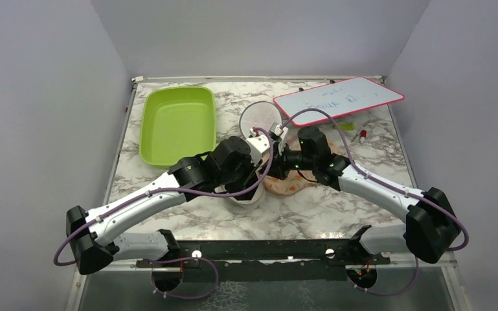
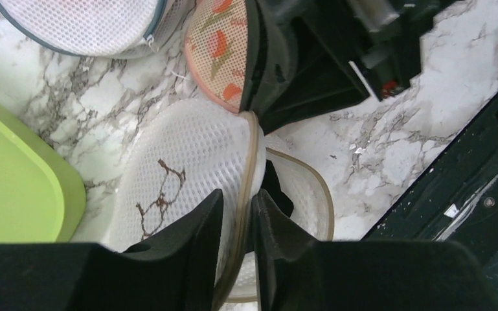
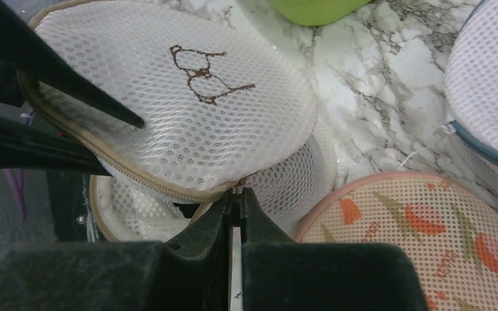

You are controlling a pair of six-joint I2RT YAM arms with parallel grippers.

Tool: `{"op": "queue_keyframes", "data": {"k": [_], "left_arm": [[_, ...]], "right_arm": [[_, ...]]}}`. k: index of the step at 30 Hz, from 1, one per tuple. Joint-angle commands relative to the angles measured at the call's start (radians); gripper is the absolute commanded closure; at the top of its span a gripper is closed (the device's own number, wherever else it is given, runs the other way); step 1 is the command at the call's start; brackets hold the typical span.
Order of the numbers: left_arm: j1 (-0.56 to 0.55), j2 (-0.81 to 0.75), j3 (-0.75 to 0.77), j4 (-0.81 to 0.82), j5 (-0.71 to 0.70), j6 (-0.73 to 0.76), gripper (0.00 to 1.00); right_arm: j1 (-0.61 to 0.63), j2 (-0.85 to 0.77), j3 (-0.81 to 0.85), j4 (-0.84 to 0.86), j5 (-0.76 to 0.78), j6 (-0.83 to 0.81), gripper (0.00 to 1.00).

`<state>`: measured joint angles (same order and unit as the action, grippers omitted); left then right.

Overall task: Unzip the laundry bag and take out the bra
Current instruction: Unzip the laundry bag at the center of the board.

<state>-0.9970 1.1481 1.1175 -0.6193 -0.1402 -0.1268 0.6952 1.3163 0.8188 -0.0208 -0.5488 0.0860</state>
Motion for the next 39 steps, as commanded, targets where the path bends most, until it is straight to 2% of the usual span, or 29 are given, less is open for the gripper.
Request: {"op": "queue_keyframes", "data": {"k": [1,5,10,12,15,19,22,30,39], "left_arm": [[0.001,0.045,-0.002,-0.015,-0.047,-0.02,0.77],[0.001,0.073,0.014,-0.005,-0.033,0.001,0.6],[0.001,0.104,0.033,-0.01,-0.05,0.029,0.57],[0.001,0.113,0.032,-0.008,-0.065,0.041,0.6],[0.001,0.106,0.035,-0.02,-0.095,0.057,0.75],[-0.002,0.066,0.026,-0.013,-0.065,0.101,0.92],[-0.007,0.043,0.031,-0.017,-0.066,0.13,0.99],[-0.027,-0.011,0.049,-0.017,-0.039,0.19,1.0],[-0.045,-0.036,0.086,-0.066,0.024,0.283,1.0]], "right_arm": [[0.003,-0.043,-0.013,0.043,-0.11,0.027,0.99],[0.002,-0.041,-0.01,0.027,-0.122,0.024,0.99],[0.002,-0.046,-0.008,0.015,-0.127,0.024,0.99],[0.002,-0.052,-0.009,0.01,-0.123,0.02,0.99],[0.002,-0.06,-0.006,-0.01,-0.091,0.017,0.99],[0.003,-0.075,0.001,-0.04,-0.042,0.025,0.99],[0.002,-0.067,0.004,-0.042,-0.005,0.029,0.99],[0.003,0.024,0.086,-0.118,0.046,-0.001,0.99],[0.0,0.094,0.138,-0.128,0.072,-0.038,0.99]]}}
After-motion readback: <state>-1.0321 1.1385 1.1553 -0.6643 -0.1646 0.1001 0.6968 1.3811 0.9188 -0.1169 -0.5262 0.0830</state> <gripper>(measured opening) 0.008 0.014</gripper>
